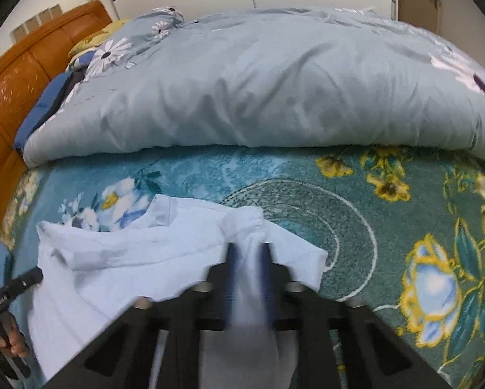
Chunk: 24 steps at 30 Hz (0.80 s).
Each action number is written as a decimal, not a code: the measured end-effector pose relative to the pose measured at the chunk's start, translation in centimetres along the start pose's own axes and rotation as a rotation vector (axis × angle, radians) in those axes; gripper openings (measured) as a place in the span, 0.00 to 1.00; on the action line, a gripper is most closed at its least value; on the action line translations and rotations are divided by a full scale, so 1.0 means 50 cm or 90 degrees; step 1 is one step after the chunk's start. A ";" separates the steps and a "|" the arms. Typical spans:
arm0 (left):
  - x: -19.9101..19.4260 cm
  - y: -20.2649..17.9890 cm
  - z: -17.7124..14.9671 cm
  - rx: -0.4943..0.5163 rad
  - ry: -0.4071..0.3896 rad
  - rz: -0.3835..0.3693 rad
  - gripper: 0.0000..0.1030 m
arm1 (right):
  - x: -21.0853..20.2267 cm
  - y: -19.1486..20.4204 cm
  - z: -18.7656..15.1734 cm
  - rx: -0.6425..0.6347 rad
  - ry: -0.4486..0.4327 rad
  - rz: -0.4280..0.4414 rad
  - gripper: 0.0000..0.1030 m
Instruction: Fold clothes
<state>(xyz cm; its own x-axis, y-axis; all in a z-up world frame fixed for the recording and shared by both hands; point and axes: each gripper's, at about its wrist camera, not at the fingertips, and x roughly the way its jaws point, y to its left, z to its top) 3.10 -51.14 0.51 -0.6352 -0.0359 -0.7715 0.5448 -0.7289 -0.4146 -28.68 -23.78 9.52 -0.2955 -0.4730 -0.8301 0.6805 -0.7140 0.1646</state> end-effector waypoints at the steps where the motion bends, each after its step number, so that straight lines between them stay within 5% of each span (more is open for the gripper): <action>1: 0.001 0.003 0.000 -0.003 -0.004 -0.001 0.43 | -0.007 -0.003 0.004 0.003 -0.012 -0.002 0.04; 4: 0.001 0.003 -0.004 0.008 -0.015 0.008 0.43 | -0.024 -0.022 0.016 0.028 -0.043 0.000 0.03; 16: -0.027 -0.015 -0.011 0.003 -0.020 0.008 0.43 | 0.009 -0.026 0.020 0.043 -0.008 0.001 0.07; 20: -0.097 -0.018 -0.056 -0.025 -0.039 0.015 0.43 | -0.078 -0.027 -0.001 0.025 -0.043 0.017 0.32; 24: -0.145 -0.015 -0.145 -0.048 -0.029 0.017 0.43 | -0.165 -0.056 -0.108 0.055 -0.039 0.094 0.34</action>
<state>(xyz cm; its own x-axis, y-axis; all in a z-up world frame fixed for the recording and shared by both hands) 11.26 -45.39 2.91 -0.6432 -0.0880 -0.7606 0.6005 -0.6743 -0.4298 -24.54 -15.07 13.03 -0.2383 -0.6043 -0.7603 0.6606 -0.6747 0.3292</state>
